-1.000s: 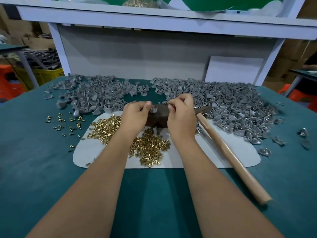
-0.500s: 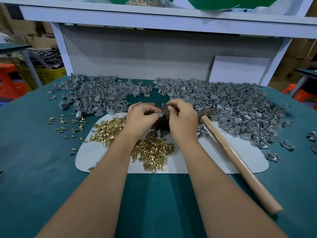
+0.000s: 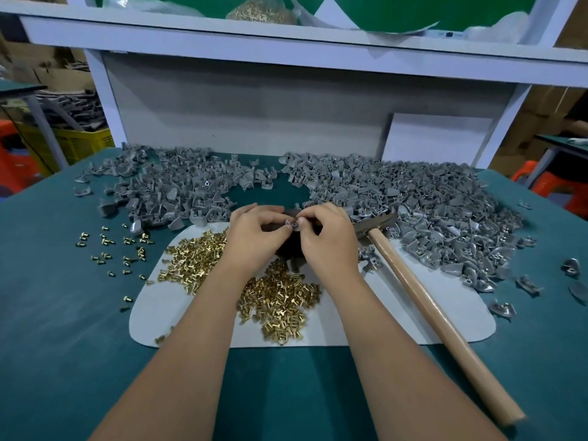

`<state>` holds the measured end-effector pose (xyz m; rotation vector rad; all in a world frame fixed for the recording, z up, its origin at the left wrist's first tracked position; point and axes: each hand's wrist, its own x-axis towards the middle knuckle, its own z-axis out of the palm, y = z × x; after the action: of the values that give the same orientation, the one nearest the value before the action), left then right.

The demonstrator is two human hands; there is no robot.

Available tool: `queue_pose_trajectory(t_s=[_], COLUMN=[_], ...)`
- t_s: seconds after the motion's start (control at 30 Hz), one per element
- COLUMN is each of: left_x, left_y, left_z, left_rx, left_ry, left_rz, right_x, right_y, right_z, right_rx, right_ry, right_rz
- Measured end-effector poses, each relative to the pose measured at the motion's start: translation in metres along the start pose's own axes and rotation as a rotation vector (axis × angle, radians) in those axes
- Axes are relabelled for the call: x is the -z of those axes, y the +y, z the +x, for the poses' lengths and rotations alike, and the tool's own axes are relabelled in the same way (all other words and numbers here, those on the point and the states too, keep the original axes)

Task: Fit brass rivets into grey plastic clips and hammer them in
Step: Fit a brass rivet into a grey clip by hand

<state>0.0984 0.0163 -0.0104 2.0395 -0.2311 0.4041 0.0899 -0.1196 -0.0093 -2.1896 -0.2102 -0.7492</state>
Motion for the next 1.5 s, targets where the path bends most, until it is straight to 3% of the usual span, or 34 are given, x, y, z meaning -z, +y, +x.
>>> queue_pose_trajectory(t_s=[0.53,1.27,1.5], left_x=[-0.001,-0.001,-0.001], left_y=[0.002,-0.001,-0.003], left_z=[0.0,0.001,0.001], left_rx=[0.012,0.064,0.079], left_ry=[0.035,-0.016,-0.025], left_rz=[-0.012,-0.081,-0.113], right_x=[0.003,0.008,0.012], right_y=[0.001,-0.011,-0.014], right_z=[0.007,0.012,0.015], right_rx=[0.108,-0.124,-0.093], right_ry=[-0.06,-0.126,-0.185], right_rz=[-0.162,0.006,-0.122])
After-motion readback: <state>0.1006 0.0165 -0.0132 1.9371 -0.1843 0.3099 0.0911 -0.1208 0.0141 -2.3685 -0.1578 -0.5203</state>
